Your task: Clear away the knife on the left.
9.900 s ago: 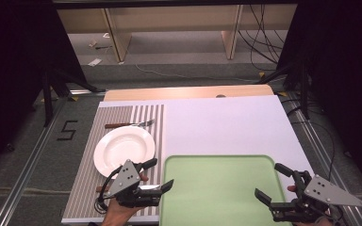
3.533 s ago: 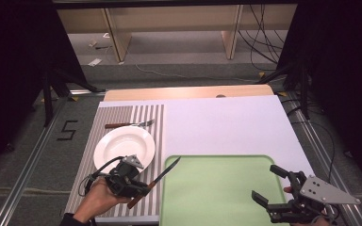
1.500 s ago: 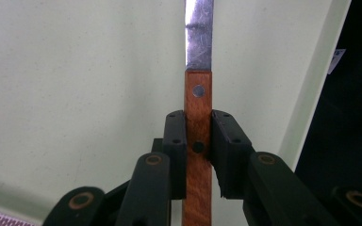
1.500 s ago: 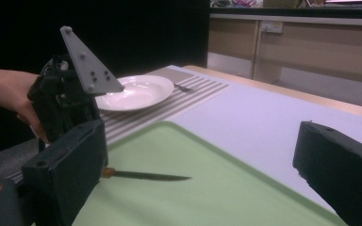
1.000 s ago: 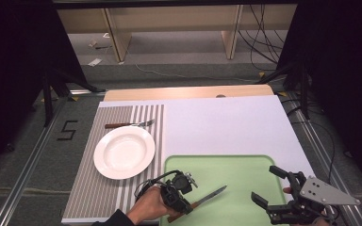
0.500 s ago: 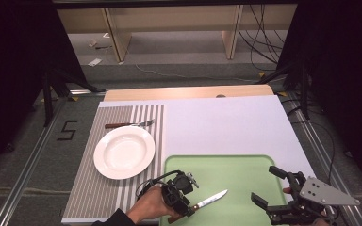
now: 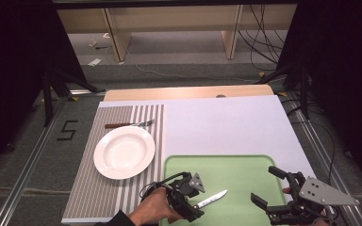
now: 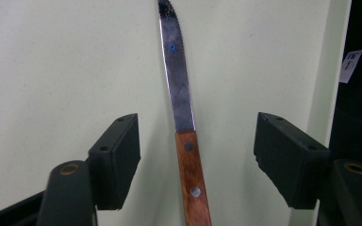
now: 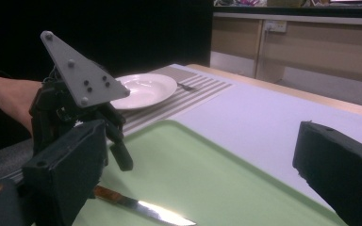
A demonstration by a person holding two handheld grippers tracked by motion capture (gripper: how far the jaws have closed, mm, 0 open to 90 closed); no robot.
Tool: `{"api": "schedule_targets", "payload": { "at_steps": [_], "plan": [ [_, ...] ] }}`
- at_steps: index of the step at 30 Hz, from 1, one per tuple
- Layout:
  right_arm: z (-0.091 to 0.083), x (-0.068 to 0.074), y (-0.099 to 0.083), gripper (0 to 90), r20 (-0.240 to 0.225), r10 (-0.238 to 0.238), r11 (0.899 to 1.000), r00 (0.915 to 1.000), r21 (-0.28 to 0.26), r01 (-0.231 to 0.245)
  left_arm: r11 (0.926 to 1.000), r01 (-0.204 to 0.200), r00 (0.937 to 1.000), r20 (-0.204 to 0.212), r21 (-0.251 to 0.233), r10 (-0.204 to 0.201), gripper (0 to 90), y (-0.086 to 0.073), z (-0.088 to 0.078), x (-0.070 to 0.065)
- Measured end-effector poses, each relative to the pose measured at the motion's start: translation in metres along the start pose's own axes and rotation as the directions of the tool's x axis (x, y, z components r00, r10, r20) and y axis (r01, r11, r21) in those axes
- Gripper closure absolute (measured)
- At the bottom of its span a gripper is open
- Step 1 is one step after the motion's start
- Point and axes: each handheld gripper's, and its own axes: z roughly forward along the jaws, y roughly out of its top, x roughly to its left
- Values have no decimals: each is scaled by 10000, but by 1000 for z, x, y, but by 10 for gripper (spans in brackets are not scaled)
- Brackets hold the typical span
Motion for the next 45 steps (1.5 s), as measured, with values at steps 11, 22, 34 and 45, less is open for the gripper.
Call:
{"api": "schedule_targets", "payload": {
  "at_steps": [11, 22, 34, 45],
  "plan": [
    [0, 0, 0, 48, -13, 12, 10000, 10000, 29, -12, 9994, -150, 9992, 385, 304, 138, 688, 8, 8, -6],
    [0, 0, 0, 48, -28, -5, 10000, 10000, 26, 5, 9980, -339, 9976, 629, 534, 305, 860, 11, 19, -8],
    [0, 0, 0, 49, -29, -5, 10000, 10000, -50, 5, 9945, -430, 9979, 524, 951, 381, 898, 10, 27, -7],
    [0, 0, 0, 49, -40, -15, 10000, 10000, -45, 15, 9952, -196, 9993, 336, 956, 164, 897, 9, 29, -3]
  ]
}}
